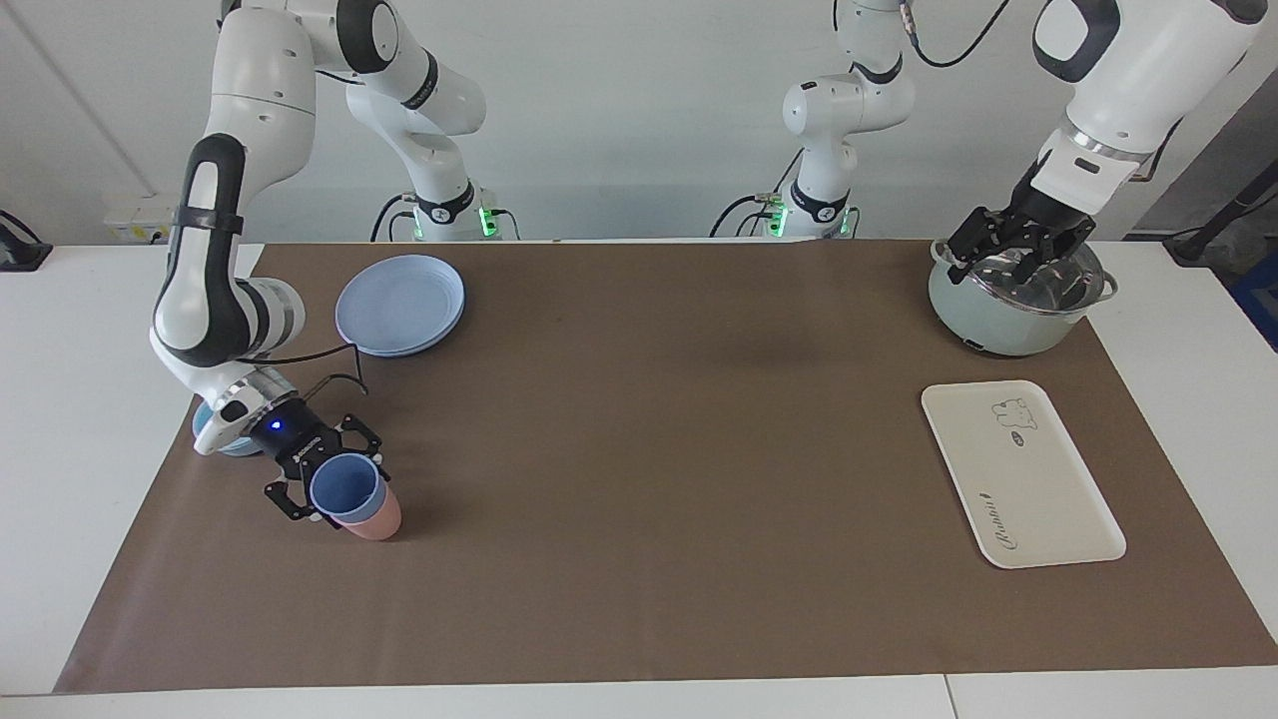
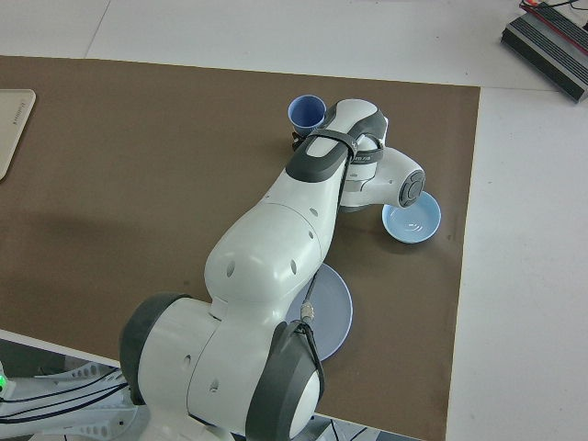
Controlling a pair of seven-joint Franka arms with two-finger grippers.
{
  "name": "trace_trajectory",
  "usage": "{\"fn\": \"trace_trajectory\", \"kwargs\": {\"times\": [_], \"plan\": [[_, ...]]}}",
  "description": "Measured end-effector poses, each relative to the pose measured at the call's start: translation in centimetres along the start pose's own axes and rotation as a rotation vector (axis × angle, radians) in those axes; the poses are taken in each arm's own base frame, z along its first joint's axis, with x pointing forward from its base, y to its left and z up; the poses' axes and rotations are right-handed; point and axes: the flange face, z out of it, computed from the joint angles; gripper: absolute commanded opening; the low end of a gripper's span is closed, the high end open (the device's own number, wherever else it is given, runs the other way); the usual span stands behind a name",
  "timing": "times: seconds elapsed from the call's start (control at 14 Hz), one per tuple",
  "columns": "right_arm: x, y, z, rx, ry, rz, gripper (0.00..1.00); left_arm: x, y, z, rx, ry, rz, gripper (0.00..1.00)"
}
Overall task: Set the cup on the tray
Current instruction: 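Lift the nested cups with the right gripper while the left gripper approaches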
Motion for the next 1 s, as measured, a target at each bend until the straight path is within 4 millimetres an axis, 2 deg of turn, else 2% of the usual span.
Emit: {"fn": "trace_trajectory", "kwargs": {"times": [0.14,0.29,0.43,0.5,0.71,0.86,1.0], "plan": [[0.8,0.1,0.0,-0.003,0.004,-0.012,0.0,0.3,0.5,0.0,-0.066,0.014,-0.044,0.97],[2.9,-0.1,-0.4,-0.011,-0.036,-0.033,0.0,0.8,1.2,0.5,-0.123,0.017,-0.087,0.97],[6.6,-1.3,-1.2,-0.004,-0.115,-0.035,0.0,2.0,2.4,1.4,-0.18,0.018,-0.141,0.97],[9.0,-2.3,-1.7,0.002,-0.161,-0.041,0.0,2.8,3.7,2.0,-0.204,0.014,-0.17,0.97],[15.1,-5.8,-2.9,0.008,-0.296,-0.087,0.0,6.0,10.5,4.5,-0.267,0.009,-0.283,0.94],[18.4,-8.9,-2.5,0.012,-0.373,-0.13,0.0,7.8,15.8,6.1,-0.344,0.018,-0.36,0.91],[21.3,-12.7,-1.3,0.008,-0.468,-0.173,0.0,8.5,20.9,8.1,-0.427,0.039,-0.423,0.85]]}}
